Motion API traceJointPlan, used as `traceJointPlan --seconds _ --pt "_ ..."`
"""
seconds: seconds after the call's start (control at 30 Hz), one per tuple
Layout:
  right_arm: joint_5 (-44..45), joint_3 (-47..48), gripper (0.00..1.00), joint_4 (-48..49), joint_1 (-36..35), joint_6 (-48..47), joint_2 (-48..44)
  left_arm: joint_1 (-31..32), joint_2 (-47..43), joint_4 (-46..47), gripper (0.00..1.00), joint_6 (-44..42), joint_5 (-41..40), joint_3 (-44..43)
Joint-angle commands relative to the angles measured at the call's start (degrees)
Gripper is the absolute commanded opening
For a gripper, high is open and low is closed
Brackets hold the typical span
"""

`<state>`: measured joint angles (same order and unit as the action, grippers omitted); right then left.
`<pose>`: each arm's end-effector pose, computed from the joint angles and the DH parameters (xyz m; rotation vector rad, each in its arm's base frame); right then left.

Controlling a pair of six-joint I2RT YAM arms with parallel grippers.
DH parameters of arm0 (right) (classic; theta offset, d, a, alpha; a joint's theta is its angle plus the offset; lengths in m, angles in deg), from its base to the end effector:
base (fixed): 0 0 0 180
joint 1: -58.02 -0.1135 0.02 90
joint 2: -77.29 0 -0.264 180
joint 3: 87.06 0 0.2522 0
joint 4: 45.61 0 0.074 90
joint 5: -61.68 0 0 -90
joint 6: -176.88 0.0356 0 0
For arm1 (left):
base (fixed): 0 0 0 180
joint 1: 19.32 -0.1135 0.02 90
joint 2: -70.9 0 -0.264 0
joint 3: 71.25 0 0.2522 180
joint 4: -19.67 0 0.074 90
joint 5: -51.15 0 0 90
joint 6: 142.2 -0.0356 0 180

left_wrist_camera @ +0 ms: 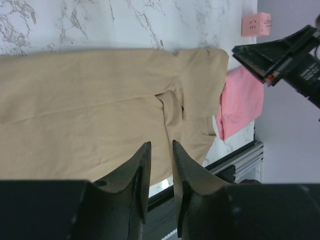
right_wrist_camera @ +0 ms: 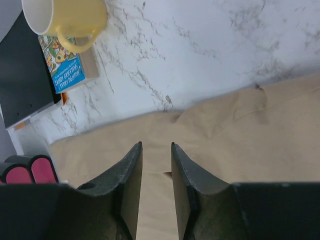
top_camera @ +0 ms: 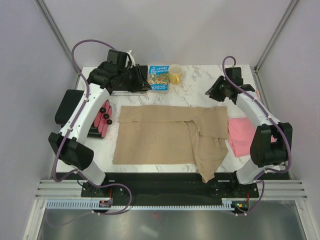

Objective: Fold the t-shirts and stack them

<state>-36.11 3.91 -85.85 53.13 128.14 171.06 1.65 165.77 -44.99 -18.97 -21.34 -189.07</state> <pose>0.3674 0.0363 0.2900 0.6760 2.2834 0.5544 0.3279 -0.1371 0.4031 -0.0915 2.4020 -0.8185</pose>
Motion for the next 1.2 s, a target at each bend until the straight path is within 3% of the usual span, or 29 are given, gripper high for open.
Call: traceJointPlan --seconds 0.0,0.13,0.33,0.63,0.77,0.93,1.17 --pt "2.3 0.3 0.36 9.2 -0.4 6.5 -0.8 0.1 -4.8 0.4 0.31 3.4 1.6 1.0" --pt "0.4 4.8 0.35 9.4 -4.2 7.3 2.0 0.4 -6.3 0.3 0.31 4.1 1.9 3.1" --pt "2.1 -2.1 0.36 16.3 -8.2 11.6 0.9 0.6 -12.2 1.0 0.31 4.9 -0.2 9.6" --pt "4.5 1.9 0.33 9.5 -7.8 3.1 2.4 0.7 -17.6 13.5 0.34 9.0 2.6 27.6" --pt "3.0 5.9 0.35 6.8 -7.2 1.9 4.3 0.7 -15.0 13.5 0.34 7.6 5.1 26.5" --pt "3.0 1.4 0.36 8.6 -5.9 4.2 0.7 0.6 -9.1 12.1 0.34 6.1 7.3 22.2" --pt "-3.5 2.1 0.36 5.5 -5.3 -4.0 0.2 0.6 -1.5 9.2 0.34 5.4 9.0 12.9"
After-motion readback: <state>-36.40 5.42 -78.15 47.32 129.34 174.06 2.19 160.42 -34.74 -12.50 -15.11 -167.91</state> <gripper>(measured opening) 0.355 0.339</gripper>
